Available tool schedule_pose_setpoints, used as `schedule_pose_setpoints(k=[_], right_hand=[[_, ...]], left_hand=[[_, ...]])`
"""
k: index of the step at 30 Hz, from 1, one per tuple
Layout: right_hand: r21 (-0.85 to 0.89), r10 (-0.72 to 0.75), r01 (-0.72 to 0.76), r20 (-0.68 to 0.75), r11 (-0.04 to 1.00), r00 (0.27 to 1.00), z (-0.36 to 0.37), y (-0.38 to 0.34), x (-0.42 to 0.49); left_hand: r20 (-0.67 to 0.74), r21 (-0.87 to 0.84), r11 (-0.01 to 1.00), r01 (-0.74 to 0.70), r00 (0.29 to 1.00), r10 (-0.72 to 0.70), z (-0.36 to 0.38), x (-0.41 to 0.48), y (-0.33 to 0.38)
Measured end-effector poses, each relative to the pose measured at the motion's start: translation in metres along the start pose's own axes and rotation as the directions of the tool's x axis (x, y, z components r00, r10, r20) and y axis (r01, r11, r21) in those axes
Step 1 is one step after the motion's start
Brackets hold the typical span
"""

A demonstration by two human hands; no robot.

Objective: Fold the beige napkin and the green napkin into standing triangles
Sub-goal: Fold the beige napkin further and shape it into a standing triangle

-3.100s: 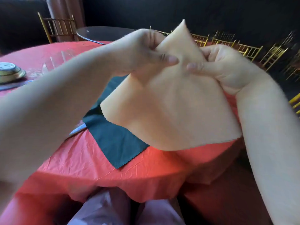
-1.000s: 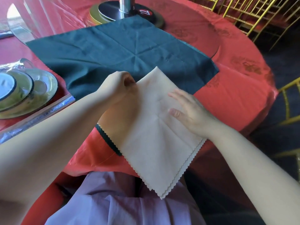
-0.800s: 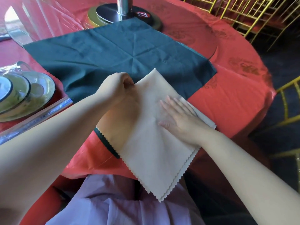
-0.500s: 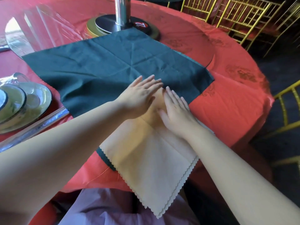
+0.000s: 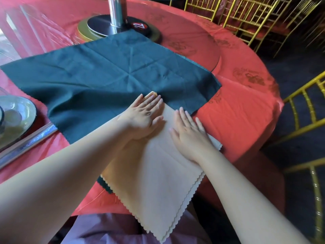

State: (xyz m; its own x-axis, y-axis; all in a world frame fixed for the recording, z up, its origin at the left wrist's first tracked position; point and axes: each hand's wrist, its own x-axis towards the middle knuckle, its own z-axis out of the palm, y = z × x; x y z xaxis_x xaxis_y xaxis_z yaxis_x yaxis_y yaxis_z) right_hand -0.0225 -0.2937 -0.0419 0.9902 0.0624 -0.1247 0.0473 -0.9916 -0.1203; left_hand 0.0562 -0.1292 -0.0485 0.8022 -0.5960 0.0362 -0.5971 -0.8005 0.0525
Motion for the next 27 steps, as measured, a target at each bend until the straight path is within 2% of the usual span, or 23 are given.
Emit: schedule_pose_setpoints(k=[9,12,15,18,21,24,27], right_hand=[[-0.031,0.107,-0.105,0.074,0.994,0.991,-0.005,0.044,-0.060],[-0.035,0.133,-0.130,0.085,0.991,0.987,-0.021,0.036,-0.053],[0.053,0.002,-0.002,-0.004,0.999,1.000,-0.032,0.006,-0.026],[0.135,-0.144,0.147,-0.033,0.980,0.989,-0.030,-0.027,0.010],[0.123,-0.194,0.193,0.002,0.974,0.981,-0.017,-0.040,0.034],[0.051,-0.183,0.183,0.004,0.982,0.983,-0.004,-0.039,0.039],[0.040,-0.172,0.172,-0.003,0.984,0.985,0.000,-0.038,0.039]], left_hand=[[-0.012,-0.002,1.000,-0.004,1.000,0.004,0.000,-0.001,-0.001],[-0.068,-0.047,0.999,-0.009,0.998,0.006,-0.002,-0.003,-0.001],[-0.185,-0.122,0.992,-0.043,0.983,0.020,-0.006,-0.009,-0.001],[-0.236,-0.238,0.971,0.000,0.970,-0.058,-0.012,-0.022,0.003],[-0.114,-0.272,0.956,0.110,0.983,-0.145,-0.011,-0.039,0.001],[-0.002,-0.173,0.974,0.146,0.989,-0.149,-0.004,-0.058,-0.007],[0.039,-0.113,0.981,0.158,0.987,-0.154,0.000,-0.072,-0.012]])
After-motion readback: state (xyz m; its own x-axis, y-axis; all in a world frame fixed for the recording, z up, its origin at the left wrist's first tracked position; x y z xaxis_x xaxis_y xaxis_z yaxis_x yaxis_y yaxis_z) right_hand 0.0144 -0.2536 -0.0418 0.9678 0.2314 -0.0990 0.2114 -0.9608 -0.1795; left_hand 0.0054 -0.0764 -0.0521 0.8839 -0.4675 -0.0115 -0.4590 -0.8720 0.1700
